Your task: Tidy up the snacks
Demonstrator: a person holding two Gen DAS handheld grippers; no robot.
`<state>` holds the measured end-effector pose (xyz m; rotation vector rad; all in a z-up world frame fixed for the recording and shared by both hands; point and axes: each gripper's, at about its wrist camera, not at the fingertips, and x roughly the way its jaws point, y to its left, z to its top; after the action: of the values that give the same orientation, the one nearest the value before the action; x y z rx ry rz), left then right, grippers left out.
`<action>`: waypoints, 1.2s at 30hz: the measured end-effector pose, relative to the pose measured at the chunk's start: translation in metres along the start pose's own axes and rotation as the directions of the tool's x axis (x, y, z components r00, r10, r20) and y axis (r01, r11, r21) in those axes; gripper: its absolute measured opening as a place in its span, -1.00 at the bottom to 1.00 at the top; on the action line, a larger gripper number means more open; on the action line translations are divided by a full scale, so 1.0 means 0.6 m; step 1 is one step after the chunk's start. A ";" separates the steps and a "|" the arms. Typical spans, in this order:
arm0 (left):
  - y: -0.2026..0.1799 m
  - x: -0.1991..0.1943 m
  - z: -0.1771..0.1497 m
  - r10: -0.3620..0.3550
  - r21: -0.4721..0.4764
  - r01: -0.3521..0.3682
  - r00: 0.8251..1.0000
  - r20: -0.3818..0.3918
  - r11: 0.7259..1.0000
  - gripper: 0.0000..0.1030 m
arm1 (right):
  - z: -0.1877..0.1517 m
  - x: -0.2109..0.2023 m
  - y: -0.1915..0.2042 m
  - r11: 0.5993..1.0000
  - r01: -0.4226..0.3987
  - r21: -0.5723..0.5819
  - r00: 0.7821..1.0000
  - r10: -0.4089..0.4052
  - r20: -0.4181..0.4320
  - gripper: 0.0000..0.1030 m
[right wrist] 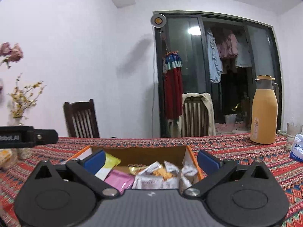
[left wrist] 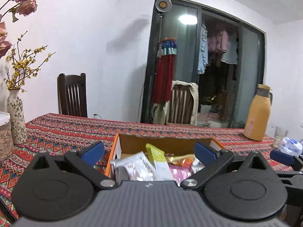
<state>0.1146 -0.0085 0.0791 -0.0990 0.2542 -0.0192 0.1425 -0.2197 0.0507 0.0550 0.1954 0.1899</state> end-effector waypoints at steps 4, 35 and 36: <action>0.014 -0.032 -0.027 -0.013 -0.002 0.013 1.000 -0.021 1.000 1.00 | -0.027 -0.044 0.002 1.000 -0.016 -0.010 0.999 0.016 -0.035 1.00; 0.050 -0.097 -0.143 -0.001 -0.013 -0.002 0.981 -0.193 1.000 1.00 | -0.111 -0.134 -0.004 1.000 0.011 0.002 0.984 -0.011 -0.176 1.00; 0.050 -0.098 -0.144 -0.002 -0.013 0.000 0.981 -0.193 1.000 1.00 | -0.110 -0.134 -0.004 1.000 0.011 0.002 0.984 -0.011 -0.176 1.00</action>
<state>0.0365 0.0149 0.0077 -0.1099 0.4486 -0.0281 0.0521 -0.2351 0.0010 0.0396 0.3726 0.1833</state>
